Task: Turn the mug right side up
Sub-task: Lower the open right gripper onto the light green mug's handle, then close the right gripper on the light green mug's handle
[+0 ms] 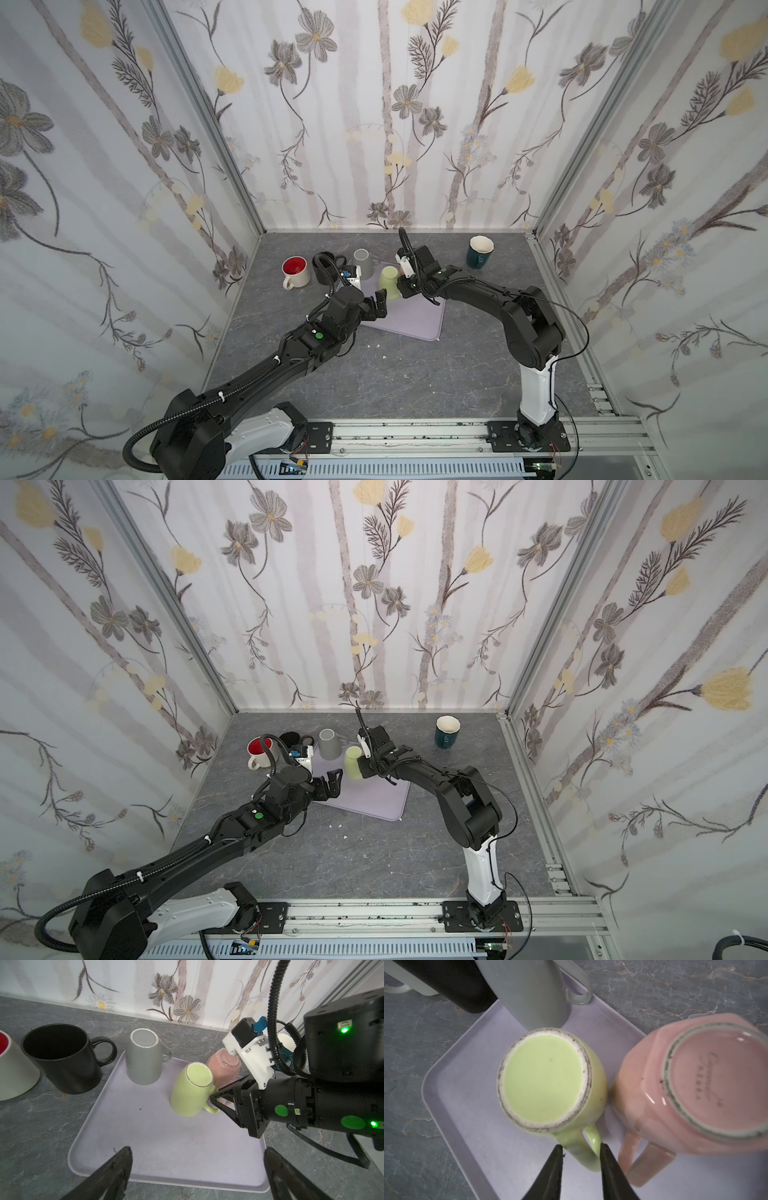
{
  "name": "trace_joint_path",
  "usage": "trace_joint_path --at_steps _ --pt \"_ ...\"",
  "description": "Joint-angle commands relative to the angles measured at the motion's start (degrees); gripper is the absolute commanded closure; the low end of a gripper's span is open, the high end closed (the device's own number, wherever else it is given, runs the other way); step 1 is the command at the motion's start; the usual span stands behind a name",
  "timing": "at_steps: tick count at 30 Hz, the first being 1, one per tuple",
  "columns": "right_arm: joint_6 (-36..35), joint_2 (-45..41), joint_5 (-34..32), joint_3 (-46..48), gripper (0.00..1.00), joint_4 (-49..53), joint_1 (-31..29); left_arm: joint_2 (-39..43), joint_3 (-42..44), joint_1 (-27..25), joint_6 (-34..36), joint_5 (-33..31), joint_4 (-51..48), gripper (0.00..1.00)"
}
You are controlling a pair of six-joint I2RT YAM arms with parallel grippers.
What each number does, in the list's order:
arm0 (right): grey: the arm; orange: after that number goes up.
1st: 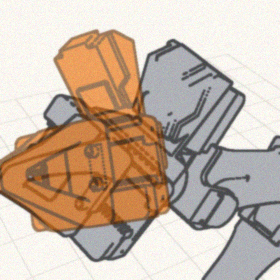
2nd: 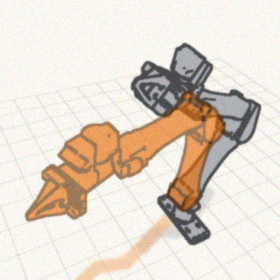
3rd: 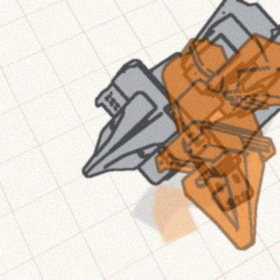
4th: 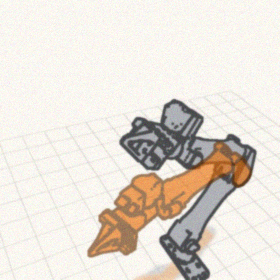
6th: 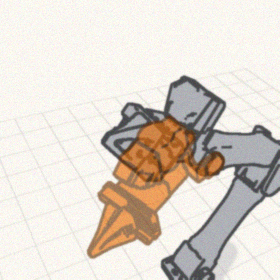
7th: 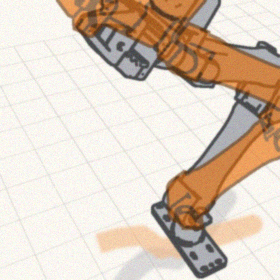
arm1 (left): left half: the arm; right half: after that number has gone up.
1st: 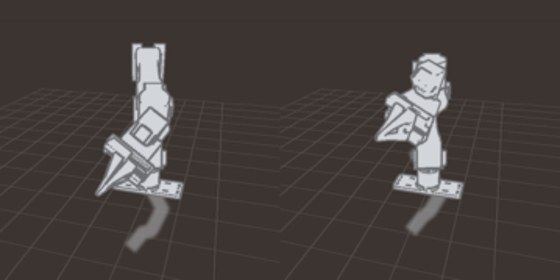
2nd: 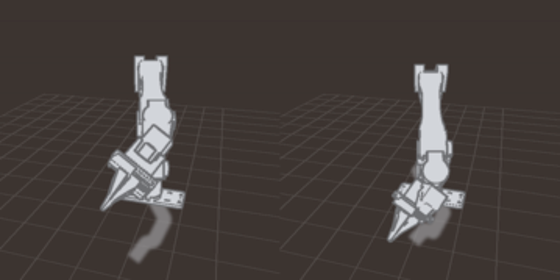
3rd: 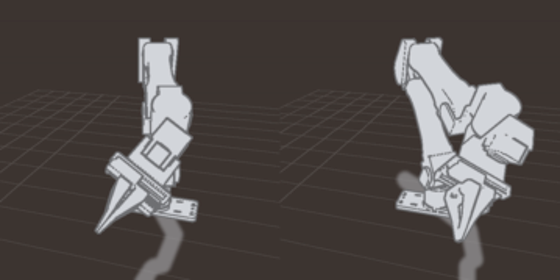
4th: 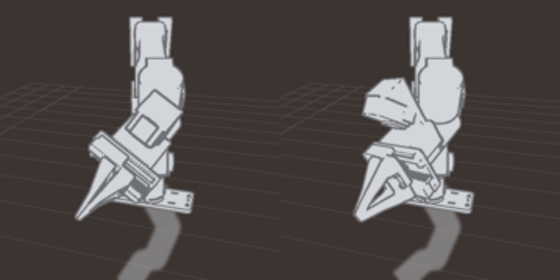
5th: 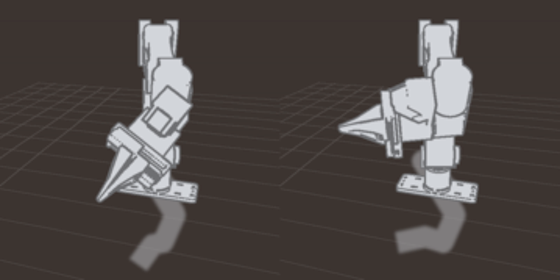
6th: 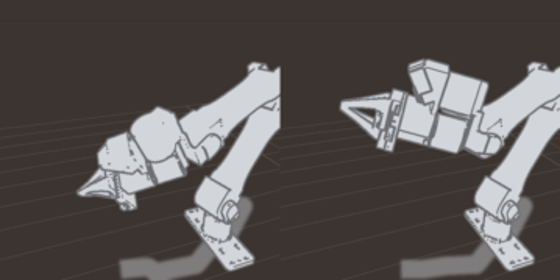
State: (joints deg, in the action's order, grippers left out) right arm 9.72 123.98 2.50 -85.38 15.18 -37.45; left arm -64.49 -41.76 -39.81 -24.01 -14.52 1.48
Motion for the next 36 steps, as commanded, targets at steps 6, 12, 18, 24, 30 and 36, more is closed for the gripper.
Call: trace_joint_path --at_steps 6,12,18,24,30,36 --pt "-3.9 1.7 -1.9 -2.7 0.67 2.9 -0.5 -1.5 -1.3 0.1 -0.6 0.5 1.6 0.00" --pt "-5.2 2.7 -2.1 -4.7 0.66 3.7 -0.6 -1.9 -1.5 0.1 -0.8 0.9 1.7 0.00" --pt "-6.8 3.7 -1.5 -6.4 0.67 4.6 -0.6 -2.4 -1.7 0.1 -0.9 1.2 1.9 0.00" --pt "-7.4 4.2 -1.4 -7.2 0.67 6.1 -0.6 -2.6 -1.8 0.1 -1.0 1.3 1.9 0.00" --pt "-7.8 4.8 -1.9 -7.6 0.68 7.6 -0.7 -2.6 -1.8 0.1 -1.3 1.3 2.1 0.00" --pt "-7.6 5.1 -1.9 -7.9 0.69 7.4 -0.7 -2.7 -1.5 0.0 -1.3 1.3 2.1 0.00"
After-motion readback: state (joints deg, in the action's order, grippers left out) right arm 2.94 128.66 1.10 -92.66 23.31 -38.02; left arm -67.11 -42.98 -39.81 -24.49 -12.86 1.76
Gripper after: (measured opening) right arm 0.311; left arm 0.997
